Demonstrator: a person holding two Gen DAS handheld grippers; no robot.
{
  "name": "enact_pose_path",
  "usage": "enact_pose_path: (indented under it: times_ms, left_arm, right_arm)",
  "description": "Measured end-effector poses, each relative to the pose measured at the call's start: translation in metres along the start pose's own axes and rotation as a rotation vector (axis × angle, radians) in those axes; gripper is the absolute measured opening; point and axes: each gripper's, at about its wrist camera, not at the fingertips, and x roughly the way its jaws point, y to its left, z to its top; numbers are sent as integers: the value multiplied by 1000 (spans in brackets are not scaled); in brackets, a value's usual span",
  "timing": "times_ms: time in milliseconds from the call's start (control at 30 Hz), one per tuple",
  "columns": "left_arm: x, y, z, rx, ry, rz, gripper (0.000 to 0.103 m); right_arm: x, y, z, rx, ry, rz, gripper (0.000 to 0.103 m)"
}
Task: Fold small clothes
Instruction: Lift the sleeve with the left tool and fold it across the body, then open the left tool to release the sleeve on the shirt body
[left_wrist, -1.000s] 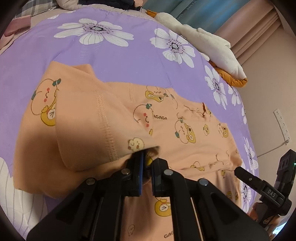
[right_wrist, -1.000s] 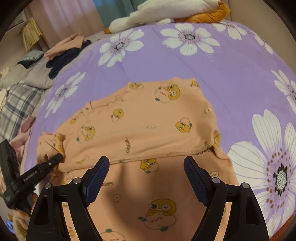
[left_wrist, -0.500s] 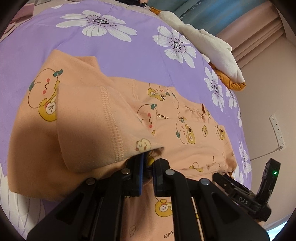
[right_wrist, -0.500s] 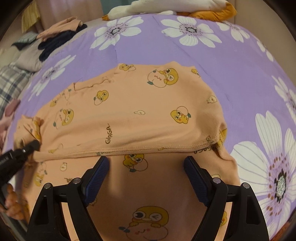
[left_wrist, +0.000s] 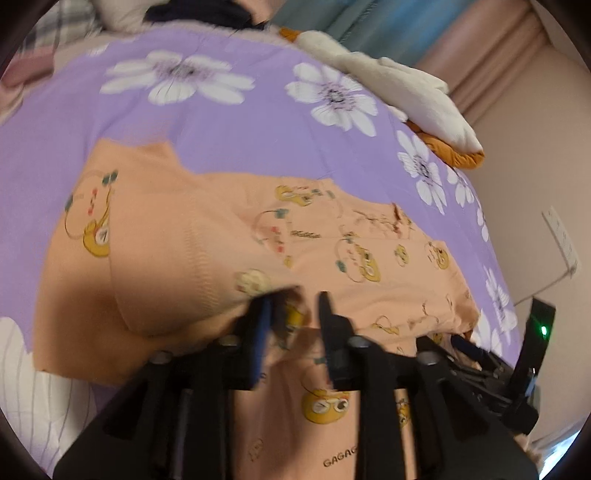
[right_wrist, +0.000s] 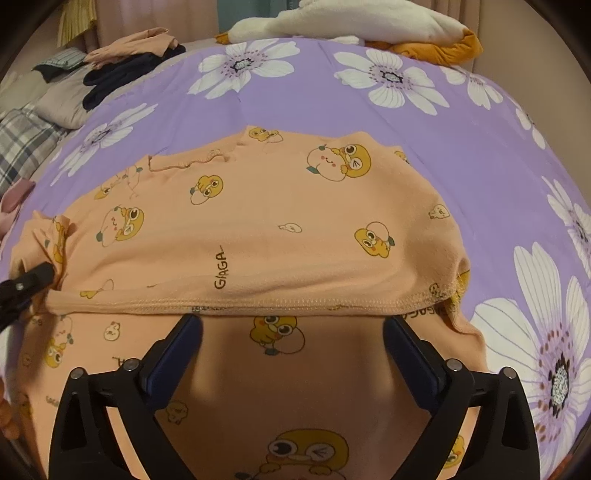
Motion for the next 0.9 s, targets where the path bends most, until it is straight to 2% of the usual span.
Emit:
enact_pose_path:
  times_ms: [133,267,300,433,633,800,900]
  left_arm:
    - [-6,-16,-8,88,-31,59,54]
    - [-10,-21,-10,115,-41,89,72]
    - [-10,-19,-9,113,-42,120,72]
    - [-17,-9,-3,90,-40,157,72]
    - [-56,34,17,-83,-115,176,73]
    - [-71,69,24,-165,-109,282,71]
    - [-80,85,26,-201,-123,295,67]
  right_arm:
    - [1,0,1,-1,-8,1,101]
    - [1,0,-1,0,-26,5,102]
    - [1,1,-2,-1,-28,4,102]
    - [1,0,-3,2,-34,6,102]
    - [1,-1,-4,5,-40,14,102]
    - [-10,-1,-6,19,-78,21,101]
    - [-24,5,-3,13,-81,45,95]
